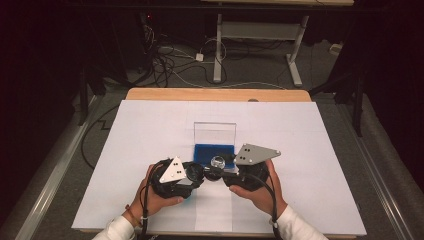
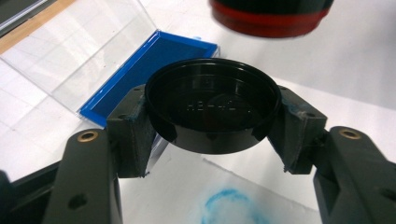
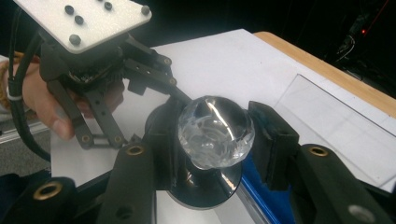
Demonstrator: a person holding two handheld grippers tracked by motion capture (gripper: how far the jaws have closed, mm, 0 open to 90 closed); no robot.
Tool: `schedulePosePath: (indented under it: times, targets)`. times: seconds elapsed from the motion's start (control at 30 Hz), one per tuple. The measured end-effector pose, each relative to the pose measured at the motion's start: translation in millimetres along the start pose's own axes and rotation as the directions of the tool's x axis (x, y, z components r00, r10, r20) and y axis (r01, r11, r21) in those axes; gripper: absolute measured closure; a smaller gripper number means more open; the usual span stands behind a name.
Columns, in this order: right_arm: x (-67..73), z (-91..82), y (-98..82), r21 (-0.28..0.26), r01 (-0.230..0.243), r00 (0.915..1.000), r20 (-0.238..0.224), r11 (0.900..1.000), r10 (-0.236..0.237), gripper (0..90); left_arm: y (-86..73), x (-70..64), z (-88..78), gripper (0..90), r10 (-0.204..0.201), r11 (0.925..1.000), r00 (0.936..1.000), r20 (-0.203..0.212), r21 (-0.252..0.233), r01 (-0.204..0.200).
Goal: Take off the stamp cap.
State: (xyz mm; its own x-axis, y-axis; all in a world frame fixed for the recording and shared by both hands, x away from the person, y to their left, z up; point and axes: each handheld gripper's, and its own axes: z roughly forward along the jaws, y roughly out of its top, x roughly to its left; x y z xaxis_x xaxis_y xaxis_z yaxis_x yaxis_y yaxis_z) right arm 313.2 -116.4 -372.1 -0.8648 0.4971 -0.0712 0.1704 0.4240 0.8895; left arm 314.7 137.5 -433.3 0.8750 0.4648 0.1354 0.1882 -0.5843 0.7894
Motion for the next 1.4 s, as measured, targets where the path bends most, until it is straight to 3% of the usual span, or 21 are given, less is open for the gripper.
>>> schedulePosePath:
  times: [0.27,0.77,1.07,1.4]
  targets:
    - [-0.8,-9.0,-1.4,0.018,0.016,0.9998,0.009,1.0,-0.016,57.2,-4.7,4.8,-8.3,36.9,-0.004,1.0,0.9996,-0.027,0.002,0.004]
    - [-6.9,-33.2,-12.6,0.043,0.027,0.9986,0.043,0.999,-0.029,57.2,-26.1,20.1,-43.4,36.9,0.004,0.9999,0.9944,-0.105,0.015,-0.003]
    - [-12.4,-41.7,-20.6,0.063,0.025,0.9969,0.073,0.998,-0.029,57.2,-33.0,22.4,-49.7,36.9,-0.005,0.9998,0.9935,-0.113,0.02,0.007]
    - [-21.4,-51.3,-31.1,0.083,0.004,0.9944,0.104,0.997,-0.013,57.2,-49.3,25.2,-56.9,36.9,-0.041,0.9988,0.9909,-0.128,0.021,0.044]
